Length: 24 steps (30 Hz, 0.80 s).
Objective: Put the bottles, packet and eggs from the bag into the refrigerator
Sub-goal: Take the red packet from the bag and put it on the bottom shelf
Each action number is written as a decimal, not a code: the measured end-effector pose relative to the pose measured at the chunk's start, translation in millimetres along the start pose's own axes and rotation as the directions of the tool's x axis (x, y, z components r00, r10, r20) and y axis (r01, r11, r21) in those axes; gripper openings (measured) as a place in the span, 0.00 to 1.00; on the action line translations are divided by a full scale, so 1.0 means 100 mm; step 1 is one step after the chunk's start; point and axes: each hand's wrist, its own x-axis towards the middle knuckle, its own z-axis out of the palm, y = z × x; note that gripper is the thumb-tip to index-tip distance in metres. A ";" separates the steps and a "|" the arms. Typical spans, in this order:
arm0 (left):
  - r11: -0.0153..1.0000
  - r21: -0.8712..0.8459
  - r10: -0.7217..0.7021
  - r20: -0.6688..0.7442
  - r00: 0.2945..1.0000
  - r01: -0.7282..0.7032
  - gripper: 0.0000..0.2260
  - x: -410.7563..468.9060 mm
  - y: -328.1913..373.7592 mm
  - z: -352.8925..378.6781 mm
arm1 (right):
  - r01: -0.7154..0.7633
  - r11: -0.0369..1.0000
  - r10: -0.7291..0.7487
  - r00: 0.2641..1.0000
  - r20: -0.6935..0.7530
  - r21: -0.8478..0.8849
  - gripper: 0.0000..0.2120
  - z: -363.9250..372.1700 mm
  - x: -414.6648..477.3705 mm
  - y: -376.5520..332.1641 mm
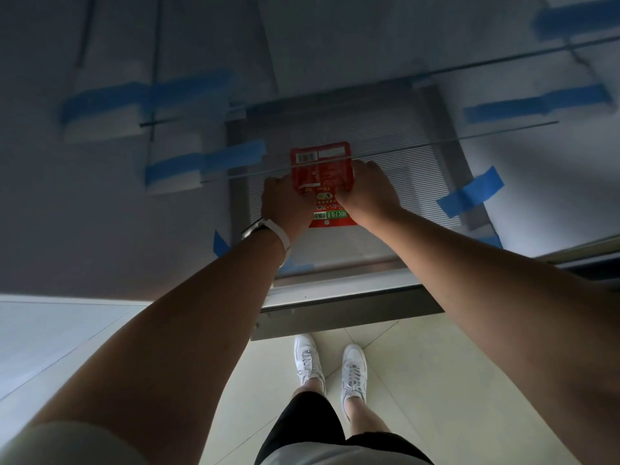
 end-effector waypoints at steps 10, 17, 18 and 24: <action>0.989 0.075 0.127 0.007 0.992 -0.127 0.11 -0.46 0.06 -0.31 | 0.112 0.992 -0.111 0.994 0.020 -0.050 0.16 -0.17 -0.34 0.00; 0.901 0.289 0.329 0.031 0.944 -0.324 0.12 -0.95 0.12 -0.67 | 0.300 0.929 -0.297 0.954 0.047 -0.218 0.17 -0.43 -0.85 -0.05; 0.887 0.312 0.350 0.029 0.936 -0.341 0.12 -1.06 0.15 -0.72 | 0.325 0.913 -0.323 0.945 0.050 -0.246 0.16 -0.47 -0.93 -0.06; 0.864 0.393 0.334 0.021 0.942 -0.315 0.19 -1.57 0.19 -0.95 | 0.451 0.827 -0.444 0.890 0.103 -0.336 0.18 -0.72 -1.33 -0.21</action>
